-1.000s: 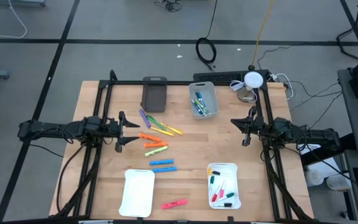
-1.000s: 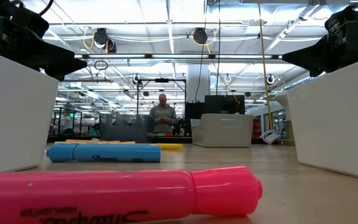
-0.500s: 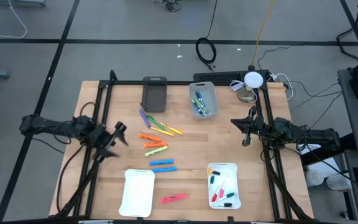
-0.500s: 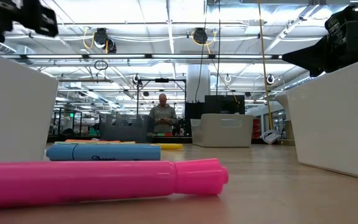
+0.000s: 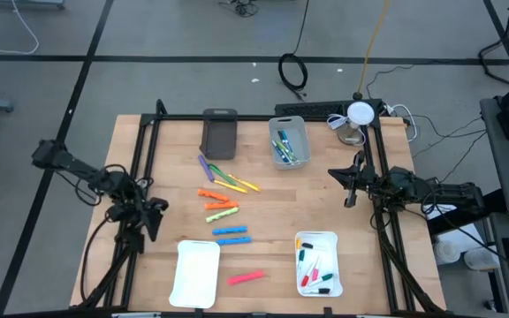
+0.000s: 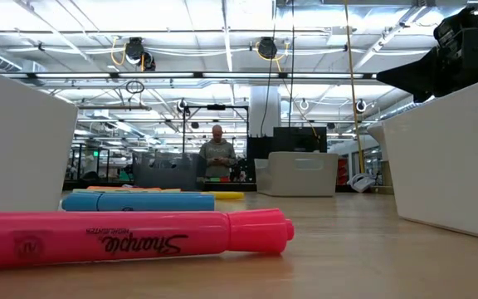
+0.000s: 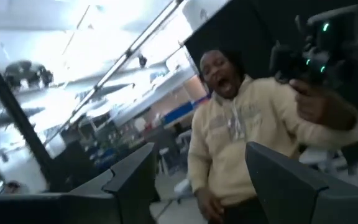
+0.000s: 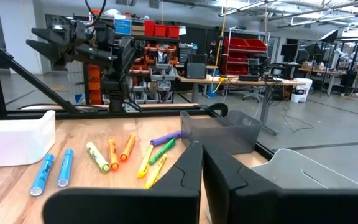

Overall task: Pick & Place Markers
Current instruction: Put the pink marker pen into the left white bin

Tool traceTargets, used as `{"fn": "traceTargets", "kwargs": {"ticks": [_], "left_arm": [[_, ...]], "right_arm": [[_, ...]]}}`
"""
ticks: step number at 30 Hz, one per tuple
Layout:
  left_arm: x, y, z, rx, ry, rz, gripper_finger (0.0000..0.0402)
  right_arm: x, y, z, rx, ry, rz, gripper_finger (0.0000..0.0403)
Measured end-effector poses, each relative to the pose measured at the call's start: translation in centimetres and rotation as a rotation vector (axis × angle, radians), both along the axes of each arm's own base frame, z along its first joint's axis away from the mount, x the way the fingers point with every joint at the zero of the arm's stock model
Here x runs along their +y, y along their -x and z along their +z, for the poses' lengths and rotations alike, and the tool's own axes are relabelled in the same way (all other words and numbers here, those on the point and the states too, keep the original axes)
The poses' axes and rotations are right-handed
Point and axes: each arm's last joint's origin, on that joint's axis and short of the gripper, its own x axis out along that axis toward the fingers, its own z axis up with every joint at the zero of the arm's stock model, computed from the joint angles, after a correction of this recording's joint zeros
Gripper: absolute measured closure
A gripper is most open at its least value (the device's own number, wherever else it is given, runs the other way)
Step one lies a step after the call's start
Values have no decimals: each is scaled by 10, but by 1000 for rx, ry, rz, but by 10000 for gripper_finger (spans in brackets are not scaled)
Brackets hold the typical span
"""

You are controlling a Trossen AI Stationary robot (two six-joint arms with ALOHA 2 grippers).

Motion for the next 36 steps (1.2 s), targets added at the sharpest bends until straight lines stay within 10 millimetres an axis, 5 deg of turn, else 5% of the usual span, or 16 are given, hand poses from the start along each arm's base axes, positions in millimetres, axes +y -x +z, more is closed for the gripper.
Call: {"fn": "traceTargets", "kwargs": {"ticks": [5, 12, 18, 22, 28, 36], "left_arm": [[-4, -4, 18, 35, 123, 36, 151], [-20, -65, 56, 708, 368, 699, 151], [-71, -128, 107, 844, 176, 685, 151], [-106, -169, 131, 1103, 111, 746, 151], [-146, -228, 125, 1438, 6, 857, 151], [-180, -282, 84, 1727, -95, 763, 151]], "right_arm": [[0, 0, 0, 0, 0, 0, 403], [0, 0, 0, -1, 0, 0, 403], [0, 0, 0, 0, 0, 0, 403], [0, 0, 0, 0, 0, 0, 403], [0, 0, 0, 0, 0, 0, 403], [0, 0, 0, 0, 0, 0, 403]]}}
